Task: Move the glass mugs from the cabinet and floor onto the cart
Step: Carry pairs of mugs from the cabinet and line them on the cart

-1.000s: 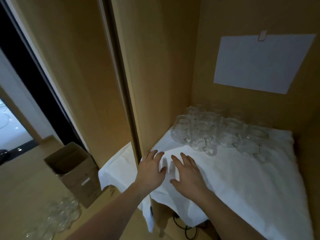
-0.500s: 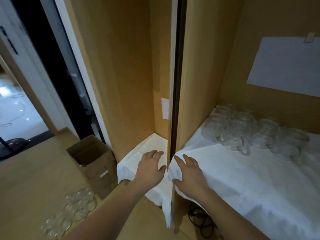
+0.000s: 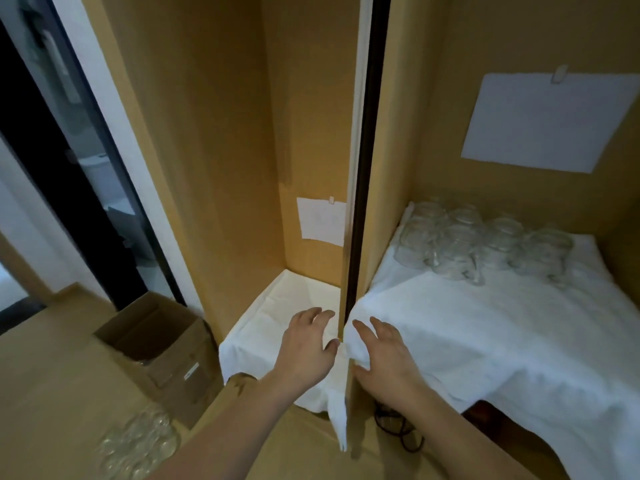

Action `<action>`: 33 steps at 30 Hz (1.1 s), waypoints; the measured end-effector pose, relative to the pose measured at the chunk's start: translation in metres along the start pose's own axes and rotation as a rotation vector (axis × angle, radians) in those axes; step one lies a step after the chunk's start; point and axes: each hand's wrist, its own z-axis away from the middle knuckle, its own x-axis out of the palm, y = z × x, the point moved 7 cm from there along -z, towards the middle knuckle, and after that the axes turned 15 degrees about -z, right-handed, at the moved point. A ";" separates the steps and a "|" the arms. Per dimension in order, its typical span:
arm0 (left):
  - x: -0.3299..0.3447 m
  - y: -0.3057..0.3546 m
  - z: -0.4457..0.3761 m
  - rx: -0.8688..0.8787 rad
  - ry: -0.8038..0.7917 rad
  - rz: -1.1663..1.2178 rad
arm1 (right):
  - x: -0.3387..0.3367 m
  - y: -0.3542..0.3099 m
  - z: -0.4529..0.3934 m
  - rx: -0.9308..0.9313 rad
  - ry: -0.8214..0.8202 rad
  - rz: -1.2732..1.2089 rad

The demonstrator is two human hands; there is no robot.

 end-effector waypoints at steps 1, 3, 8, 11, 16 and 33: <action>-0.002 0.008 -0.003 0.037 -0.003 0.012 | -0.004 0.003 0.003 0.018 0.021 -0.001; -0.007 0.024 -0.011 0.103 0.012 0.033 | -0.016 0.011 0.008 0.050 0.066 0.007; -0.018 0.076 -0.038 0.225 0.029 0.107 | -0.061 0.033 0.019 0.136 0.157 0.032; -0.023 0.110 -0.066 0.310 0.038 0.135 | -0.096 0.049 0.014 0.170 0.226 0.018; -0.033 0.158 -0.121 0.374 0.071 0.168 | -0.151 0.077 -0.013 0.169 0.322 0.019; -0.022 0.253 -0.365 0.175 0.019 0.227 | -0.321 0.191 -0.194 0.078 0.397 -0.016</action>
